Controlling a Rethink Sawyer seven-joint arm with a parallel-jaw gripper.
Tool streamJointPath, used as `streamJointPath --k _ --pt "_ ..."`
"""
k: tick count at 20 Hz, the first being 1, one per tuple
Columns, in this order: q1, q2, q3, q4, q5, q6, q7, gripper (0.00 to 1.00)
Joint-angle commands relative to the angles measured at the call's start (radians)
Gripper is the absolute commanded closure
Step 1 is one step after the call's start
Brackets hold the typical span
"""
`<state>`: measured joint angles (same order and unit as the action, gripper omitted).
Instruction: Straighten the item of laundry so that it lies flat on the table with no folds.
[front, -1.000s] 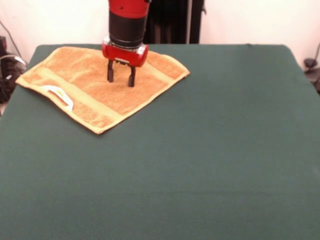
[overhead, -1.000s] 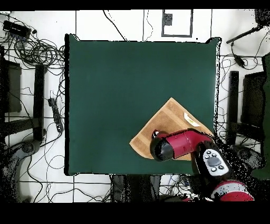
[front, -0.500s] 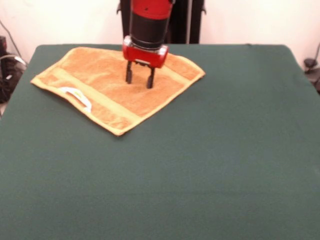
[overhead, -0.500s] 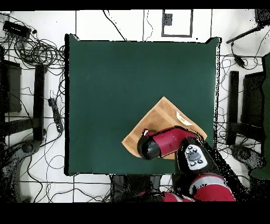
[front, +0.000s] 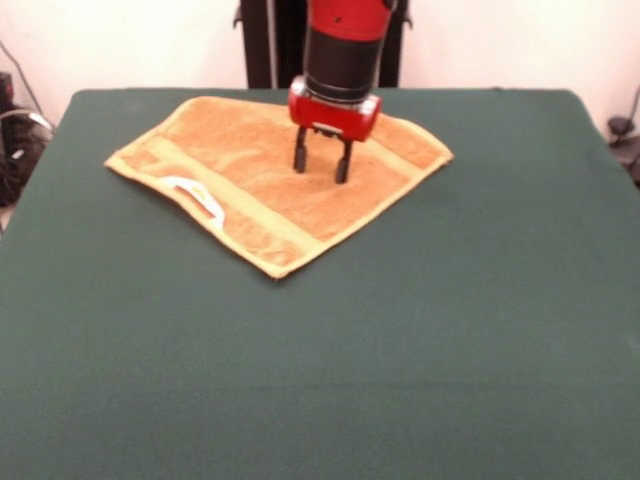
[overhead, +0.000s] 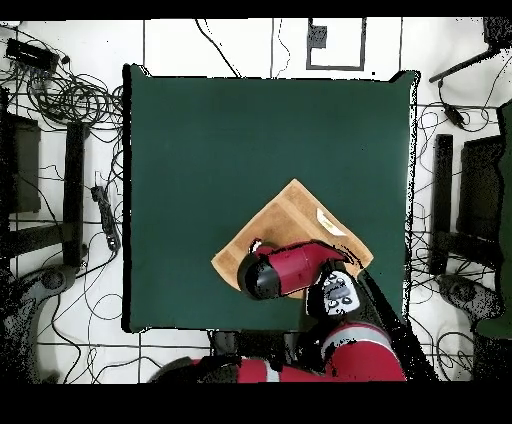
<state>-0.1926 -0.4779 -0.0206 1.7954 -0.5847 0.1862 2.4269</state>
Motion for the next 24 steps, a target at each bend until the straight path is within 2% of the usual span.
streamJointPath --k 1,5,8,12,18,24 --pt "0.038 0.047 0.080 0.054 0.137 -0.156 0.220 0.00" --pt "0.012 0.047 0.097 0.043 0.137 -0.171 0.159 0.00" --pt "-0.044 0.055 0.130 0.016 0.078 -0.176 0.073 0.00" --pt "-0.201 0.030 0.244 -0.011 -0.030 -0.083 -0.111 0.00" --pt "-0.378 0.015 0.413 -0.053 -0.130 0.075 -0.316 0.00" --pt "-0.467 -0.024 0.544 -0.080 -0.195 0.217 -0.455 0.00"
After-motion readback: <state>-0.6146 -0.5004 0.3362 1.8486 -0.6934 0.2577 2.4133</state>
